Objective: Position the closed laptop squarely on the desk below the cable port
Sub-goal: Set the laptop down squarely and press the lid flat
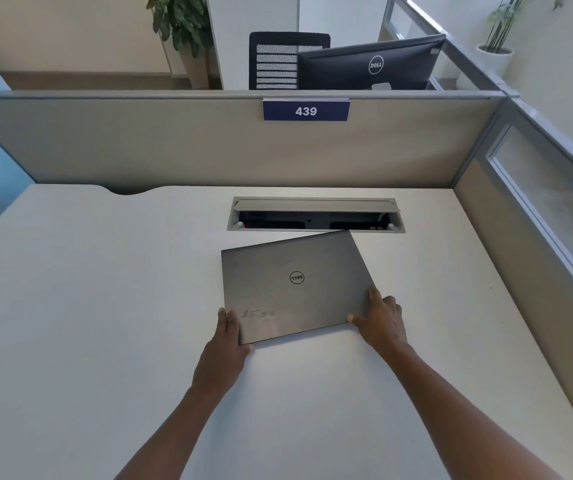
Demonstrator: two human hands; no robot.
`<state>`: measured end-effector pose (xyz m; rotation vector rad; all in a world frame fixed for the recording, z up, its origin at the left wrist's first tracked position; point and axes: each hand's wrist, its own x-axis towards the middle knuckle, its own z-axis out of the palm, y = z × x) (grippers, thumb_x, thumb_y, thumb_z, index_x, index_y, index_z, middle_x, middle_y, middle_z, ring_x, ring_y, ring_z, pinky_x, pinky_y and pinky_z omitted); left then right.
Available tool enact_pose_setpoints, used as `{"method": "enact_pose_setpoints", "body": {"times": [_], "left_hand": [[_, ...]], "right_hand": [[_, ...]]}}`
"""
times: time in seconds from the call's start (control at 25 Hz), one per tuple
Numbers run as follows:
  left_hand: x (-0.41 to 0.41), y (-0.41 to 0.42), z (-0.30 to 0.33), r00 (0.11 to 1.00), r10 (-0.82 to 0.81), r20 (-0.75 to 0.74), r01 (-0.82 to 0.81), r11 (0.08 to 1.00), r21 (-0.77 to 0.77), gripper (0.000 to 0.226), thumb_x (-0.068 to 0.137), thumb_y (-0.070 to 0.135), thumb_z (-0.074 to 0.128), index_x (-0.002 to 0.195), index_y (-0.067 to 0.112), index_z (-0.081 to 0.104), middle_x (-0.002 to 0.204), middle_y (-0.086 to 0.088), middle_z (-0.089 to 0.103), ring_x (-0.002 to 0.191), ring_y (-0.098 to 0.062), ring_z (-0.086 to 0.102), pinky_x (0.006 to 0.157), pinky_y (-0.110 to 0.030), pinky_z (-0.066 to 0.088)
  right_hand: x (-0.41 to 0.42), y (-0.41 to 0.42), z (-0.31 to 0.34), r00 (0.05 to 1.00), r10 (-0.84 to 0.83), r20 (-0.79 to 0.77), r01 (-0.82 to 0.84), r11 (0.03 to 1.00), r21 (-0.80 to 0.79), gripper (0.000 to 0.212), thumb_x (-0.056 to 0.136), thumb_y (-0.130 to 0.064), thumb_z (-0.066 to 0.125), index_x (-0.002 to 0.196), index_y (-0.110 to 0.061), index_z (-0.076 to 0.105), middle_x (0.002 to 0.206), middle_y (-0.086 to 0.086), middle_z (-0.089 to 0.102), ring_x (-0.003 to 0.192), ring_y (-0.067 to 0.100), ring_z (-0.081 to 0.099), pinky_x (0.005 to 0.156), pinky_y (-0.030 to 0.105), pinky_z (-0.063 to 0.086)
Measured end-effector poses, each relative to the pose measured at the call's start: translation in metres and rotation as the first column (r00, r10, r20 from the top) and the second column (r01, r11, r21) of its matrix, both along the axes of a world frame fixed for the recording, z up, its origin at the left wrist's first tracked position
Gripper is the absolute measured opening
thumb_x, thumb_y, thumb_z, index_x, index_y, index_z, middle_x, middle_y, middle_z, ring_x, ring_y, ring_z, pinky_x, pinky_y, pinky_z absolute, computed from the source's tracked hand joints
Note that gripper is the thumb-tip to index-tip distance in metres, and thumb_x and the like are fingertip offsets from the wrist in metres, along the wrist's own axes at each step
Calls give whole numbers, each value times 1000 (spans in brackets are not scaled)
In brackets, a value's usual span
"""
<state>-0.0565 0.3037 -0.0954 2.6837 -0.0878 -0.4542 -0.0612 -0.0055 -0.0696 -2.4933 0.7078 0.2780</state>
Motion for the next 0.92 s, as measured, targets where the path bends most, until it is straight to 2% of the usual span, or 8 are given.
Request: {"method": "enact_pose_setpoints", "body": {"times": [0.16,0.36,0.52,0.72,0.92], "left_hand": [[2,4,-1,1000,-2,1,2,1000,-4,69,97,33,53,153,13,18,166,-5,8,120,-41,57,100,-45,48],[7,8,-5,1000,-23,5,23,999,24,66,99,33,49,153,15,17,167,-4,4,115,-44,60,97,-44,49],[16,17,-7,998,-65,24,64,997,46,63,98,35,51,151,16,22,165,-5,8,107,-45,62,93,-44,51],[21,23,-10,993,-104,56,100,993,65,60,98,34,50,149,18,23,164,-4,9,96,-43,65,84,-39,53],[26,29,-13,987,-135,84,129,989,73,60,99,34,50,150,18,23,165,-4,10,93,-42,66,79,-37,54]], "right_hand": [[-7,4,-6,1000,24,11,-24,1000,-10,73,90,-42,64,150,-21,28,134,17,42,126,37,38,102,45,44],[-16,9,-9,999,4,37,-4,1000,0,76,90,-44,62,152,-20,26,134,14,42,127,34,37,103,44,44],[-29,16,-14,998,12,62,-11,1000,-17,80,90,-43,64,154,-18,24,134,12,41,127,32,37,103,41,44],[-38,19,-14,997,15,73,-11,999,-45,74,93,-32,62,155,-17,25,131,11,43,124,30,41,98,39,47],[-43,22,-13,995,60,82,-50,991,-125,64,96,-16,54,154,-14,27,127,13,46,114,31,46,89,38,50]]}}
